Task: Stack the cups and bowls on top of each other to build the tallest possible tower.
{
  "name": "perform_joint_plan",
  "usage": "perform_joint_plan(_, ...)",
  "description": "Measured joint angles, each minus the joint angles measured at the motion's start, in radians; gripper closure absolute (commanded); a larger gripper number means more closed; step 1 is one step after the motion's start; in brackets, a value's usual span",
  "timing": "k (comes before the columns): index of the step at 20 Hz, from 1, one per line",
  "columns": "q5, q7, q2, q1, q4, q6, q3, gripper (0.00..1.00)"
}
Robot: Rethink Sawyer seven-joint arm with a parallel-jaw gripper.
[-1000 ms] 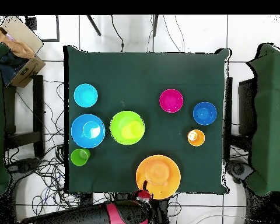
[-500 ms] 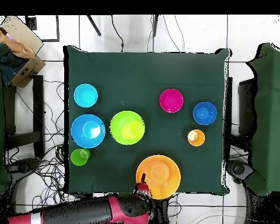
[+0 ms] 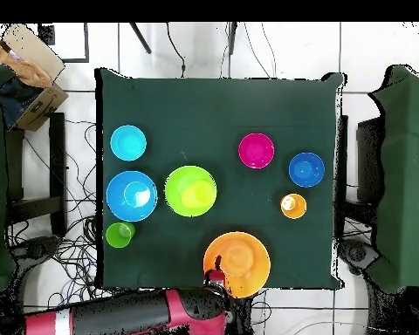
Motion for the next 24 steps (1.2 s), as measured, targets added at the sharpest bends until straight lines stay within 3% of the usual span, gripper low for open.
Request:
perform_joint_plan(6, -0.007, 0.000, 0.024, 0.000, -0.006, -0.013, -0.022, 0.00)
perform_joint_plan(10, -0.103, 0.000, 0.002, 0.015, -0.009, -0.013, -0.045, 0.00)
perform_joint_plan(17, -0.461, 0.032, -0.097, 0.104, -0.033, -0.013, -0.080, 0.00)
perform_joint_plan(20, -0.659, 0.104, -0.148, 0.157, -0.048, -0.013, -0.106, 0.00)
perform_joint_plan(24, -0.819, 0.218, -0.192, 0.197, -0.062, -0.013, -0.129, 0.00)
